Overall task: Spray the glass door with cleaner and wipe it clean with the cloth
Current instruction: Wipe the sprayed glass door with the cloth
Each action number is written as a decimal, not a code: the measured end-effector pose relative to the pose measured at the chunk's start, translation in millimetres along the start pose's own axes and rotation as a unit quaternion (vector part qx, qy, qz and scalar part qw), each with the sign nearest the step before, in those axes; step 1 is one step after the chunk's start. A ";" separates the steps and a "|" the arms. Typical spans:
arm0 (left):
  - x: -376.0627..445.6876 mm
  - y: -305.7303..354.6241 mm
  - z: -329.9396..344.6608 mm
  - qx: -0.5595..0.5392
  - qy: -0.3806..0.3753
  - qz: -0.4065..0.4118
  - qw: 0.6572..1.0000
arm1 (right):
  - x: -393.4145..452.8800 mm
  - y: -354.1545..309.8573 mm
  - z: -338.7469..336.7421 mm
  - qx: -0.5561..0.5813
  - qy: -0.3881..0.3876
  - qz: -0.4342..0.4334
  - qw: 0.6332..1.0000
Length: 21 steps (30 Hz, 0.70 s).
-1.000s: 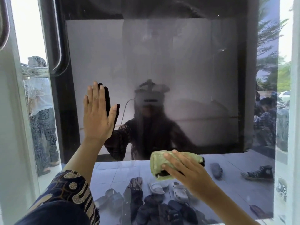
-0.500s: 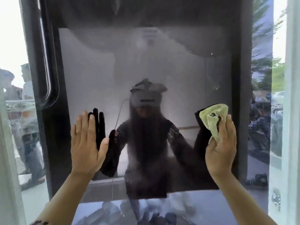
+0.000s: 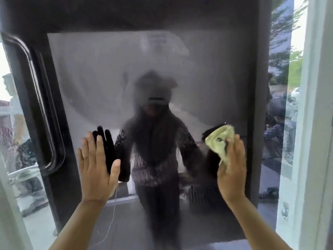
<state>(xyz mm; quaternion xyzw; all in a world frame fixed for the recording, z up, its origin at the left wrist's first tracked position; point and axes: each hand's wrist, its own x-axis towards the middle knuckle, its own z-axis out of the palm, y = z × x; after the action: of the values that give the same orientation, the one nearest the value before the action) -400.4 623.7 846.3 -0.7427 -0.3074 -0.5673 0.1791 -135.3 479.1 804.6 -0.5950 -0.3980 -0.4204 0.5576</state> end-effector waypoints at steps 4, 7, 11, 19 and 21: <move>27.9 -3.7 -12.5 0.004 -0.015 -0.016 1.000 | 49.7 10.2 -6.3 -0.004 0.051 0.107 0.993; 55.7 -5.6 -19.1 0.003 -0.022 -0.024 0.999 | 65.7 -3.8 -3.2 0.010 0.083 0.169 0.982; 79.5 -6.5 -22.0 -0.006 -0.008 -0.050 0.999 | 57.4 -49.8 9.2 0.019 0.024 0.104 0.994; 92.2 -5.9 -29.0 0.002 -0.010 -0.063 0.998 | 43.8 -76.3 18.5 -0.019 -0.157 -0.270 0.950; 96.0 -4.1 -32.6 0.009 -0.018 -0.061 0.998 | 57.7 -68.5 11.8 -0.032 -0.150 -0.279 0.948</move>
<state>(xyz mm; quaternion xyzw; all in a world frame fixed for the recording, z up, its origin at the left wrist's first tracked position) -410.9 631.1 947.0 -0.7308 -0.3601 -0.5612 0.1458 -180.1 495.3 881.3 -0.5336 -0.6135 -0.4779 0.3323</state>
